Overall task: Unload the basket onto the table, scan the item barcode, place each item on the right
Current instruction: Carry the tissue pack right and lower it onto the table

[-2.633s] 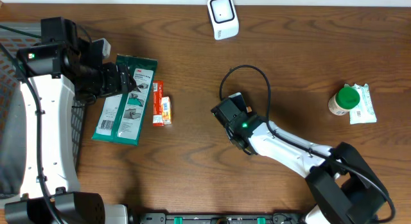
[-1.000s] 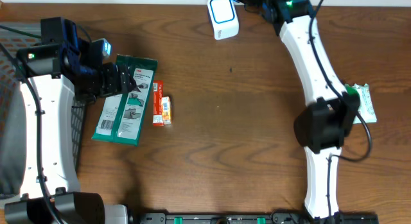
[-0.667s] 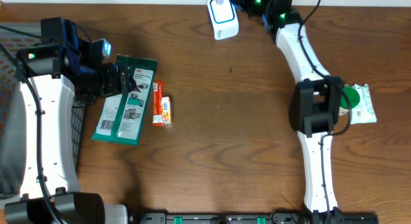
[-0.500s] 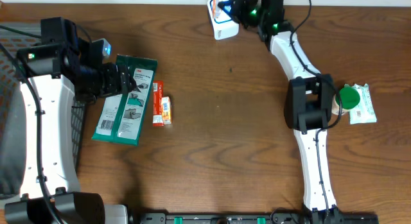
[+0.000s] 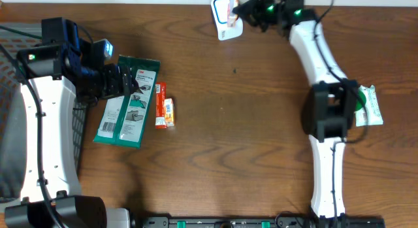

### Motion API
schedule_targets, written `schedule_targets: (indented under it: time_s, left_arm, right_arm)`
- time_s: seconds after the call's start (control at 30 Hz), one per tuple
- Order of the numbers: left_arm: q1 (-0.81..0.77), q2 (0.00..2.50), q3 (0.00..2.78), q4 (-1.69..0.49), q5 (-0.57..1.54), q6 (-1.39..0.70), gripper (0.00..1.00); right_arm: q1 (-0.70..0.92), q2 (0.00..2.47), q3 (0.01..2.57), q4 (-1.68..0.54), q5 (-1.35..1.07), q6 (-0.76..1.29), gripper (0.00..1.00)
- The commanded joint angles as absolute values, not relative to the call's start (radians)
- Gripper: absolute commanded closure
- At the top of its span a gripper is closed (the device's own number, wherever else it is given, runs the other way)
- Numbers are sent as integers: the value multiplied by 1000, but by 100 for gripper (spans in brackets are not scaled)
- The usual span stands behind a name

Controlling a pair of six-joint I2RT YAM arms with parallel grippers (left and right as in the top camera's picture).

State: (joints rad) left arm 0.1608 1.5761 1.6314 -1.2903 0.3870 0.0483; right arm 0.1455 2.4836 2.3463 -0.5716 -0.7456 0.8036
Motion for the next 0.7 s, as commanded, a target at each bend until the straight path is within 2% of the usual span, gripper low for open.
schedule_targets:
  time_s: [0.0,0.2,0.43,0.53,0.67]
  left_arm:
    - [161,1562,1631,-1294,393,43,13]
    - [161,1562,1631,-1294,393,43,13]
    - [161,1562,1631,-1294,392,43,13]
    - [161,1562,1631,-1294,392,43,13]
    - [161,1562,1631,-1294,392,43,13]
  right_arm:
    - [141,2188,2368,-825,-631,486,99]
    - [125,1999,2368,-1257,-258,297,99]
    - [103,1966,2357,-1571,-64,215,99]
    - [94,1975,2284,-1609,-7,216,99]
    - [83,1975,2053,-1518,-1,223,99]
